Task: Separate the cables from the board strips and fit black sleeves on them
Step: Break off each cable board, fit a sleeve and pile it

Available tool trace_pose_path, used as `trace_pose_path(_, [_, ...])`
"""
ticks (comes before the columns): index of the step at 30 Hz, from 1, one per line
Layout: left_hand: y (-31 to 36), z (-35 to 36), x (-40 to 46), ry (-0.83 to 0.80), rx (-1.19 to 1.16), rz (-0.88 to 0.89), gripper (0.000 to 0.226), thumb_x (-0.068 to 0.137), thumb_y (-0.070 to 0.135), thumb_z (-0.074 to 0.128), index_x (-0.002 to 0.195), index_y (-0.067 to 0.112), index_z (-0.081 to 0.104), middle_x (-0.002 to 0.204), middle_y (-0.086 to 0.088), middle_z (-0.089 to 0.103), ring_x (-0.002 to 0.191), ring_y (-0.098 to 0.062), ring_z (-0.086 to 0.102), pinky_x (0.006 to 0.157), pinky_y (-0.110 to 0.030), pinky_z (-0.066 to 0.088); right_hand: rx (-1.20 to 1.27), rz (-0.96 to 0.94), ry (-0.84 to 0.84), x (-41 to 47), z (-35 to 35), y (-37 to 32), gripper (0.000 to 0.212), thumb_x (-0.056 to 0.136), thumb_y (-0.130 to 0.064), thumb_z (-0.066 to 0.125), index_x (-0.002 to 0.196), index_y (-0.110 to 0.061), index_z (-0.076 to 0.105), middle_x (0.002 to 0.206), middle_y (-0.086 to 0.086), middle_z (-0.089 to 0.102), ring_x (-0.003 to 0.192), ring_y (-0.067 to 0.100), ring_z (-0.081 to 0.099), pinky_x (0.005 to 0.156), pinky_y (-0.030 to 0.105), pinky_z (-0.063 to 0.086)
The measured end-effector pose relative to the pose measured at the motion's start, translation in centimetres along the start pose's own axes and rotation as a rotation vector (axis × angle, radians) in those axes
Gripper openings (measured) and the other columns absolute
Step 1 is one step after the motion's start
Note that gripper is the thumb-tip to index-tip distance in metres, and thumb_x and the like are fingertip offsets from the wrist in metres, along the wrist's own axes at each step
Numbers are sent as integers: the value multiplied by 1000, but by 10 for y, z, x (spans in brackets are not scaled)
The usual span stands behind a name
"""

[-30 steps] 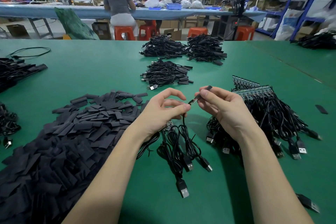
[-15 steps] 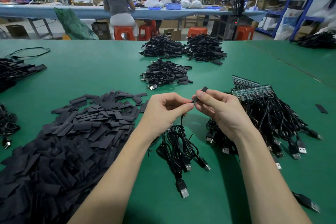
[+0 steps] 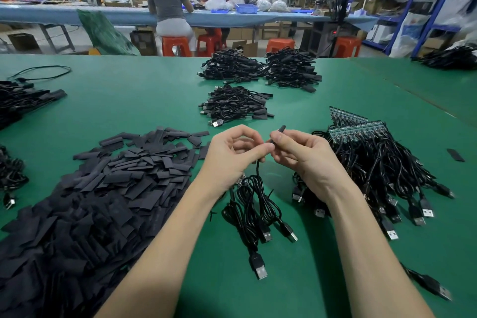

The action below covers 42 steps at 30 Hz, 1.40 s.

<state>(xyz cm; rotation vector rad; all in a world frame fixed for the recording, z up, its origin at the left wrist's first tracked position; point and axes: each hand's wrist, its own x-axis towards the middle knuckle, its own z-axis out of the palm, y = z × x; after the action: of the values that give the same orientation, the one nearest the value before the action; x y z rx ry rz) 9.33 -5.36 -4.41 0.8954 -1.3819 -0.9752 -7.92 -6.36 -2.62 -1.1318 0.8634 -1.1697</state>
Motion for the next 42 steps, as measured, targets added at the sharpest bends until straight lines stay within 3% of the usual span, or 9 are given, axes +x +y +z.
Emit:
trace_pose_path(4, [-2, 1, 0, -26, -56, -82, 16, 82, 2, 79, 87, 12, 69, 72, -4, 73, 68, -15, 69, 77, -25, 54, -23, -125, 71, 1, 3, 4, 31, 88, -14, 77, 117, -21, 71, 90, 19, 77, 80, 21, 74, 75, 28, 60])
trace_pose_path(17, [-6, 2, -1, 80, -61, -106, 17, 79, 6, 83, 82, 18, 72, 72, -12, 75, 67, -15, 71, 72, -20, 54, 191, -115, 112, 4, 15, 12, 26, 84, 0, 77, 107, -12, 77, 92, 17, 77, 82, 23, 74, 78, 28, 60])
trace_pose_path(28, [-4, 4, 0, 42, -29, -118, 16, 82, 5, 80, 88, 15, 69, 76, -6, 75, 72, -15, 72, 77, -21, 54, 142, -107, 148, 4, 12, 11, 23, 85, 0, 77, 106, -9, 77, 92, 15, 76, 83, 24, 73, 76, 27, 60])
trace_pose_path(31, [-2, 8, 1, 0, 63, -159, 24, 81, 17, 84, 96, 22, 67, 90, 1, 76, 83, -11, 73, 81, -20, 54, 151, -156, 213, 4, 12, 5, 24, 85, 2, 76, 105, -11, 76, 85, 11, 77, 77, 22, 73, 74, 26, 60])
trace_pose_path(34, [-4, 12, -3, -105, 297, -254, 40, 75, 34, 88, 104, 32, 60, 108, 4, 70, 96, -16, 72, 91, -34, 57, 260, -223, 329, 7, 9, -5, 21, 86, 4, 75, 100, -12, 75, 77, 5, 75, 71, 18, 70, 73, 25, 59])
trace_pose_path(37, [-5, 16, -7, -93, 199, -299, 41, 82, 25, 84, 107, 28, 51, 104, -5, 74, 90, -27, 75, 93, -47, 57, 296, -278, 409, 7, 6, -11, 20, 88, 3, 74, 102, -12, 74, 77, 3, 73, 74, 19, 69, 74, 24, 58])
trace_pose_path(40, [-2, 15, -3, 3, 175, -269, 44, 83, 26, 82, 107, 24, 45, 95, -3, 78, 89, -23, 75, 91, -38, 56, 330, -273, 459, 8, 4, -11, 26, 91, -3, 73, 113, -14, 67, 78, 4, 74, 81, 22, 68, 74, 24, 59])
trace_pose_path(42, [0, 12, 2, 52, 206, -231, 36, 86, 27, 80, 101, 21, 47, 88, -2, 78, 85, -17, 75, 87, -30, 54, 327, -209, 474, 8, 4, -11, 37, 92, -14, 75, 124, -16, 57, 93, 7, 74, 82, 22, 71, 72, 24, 59])
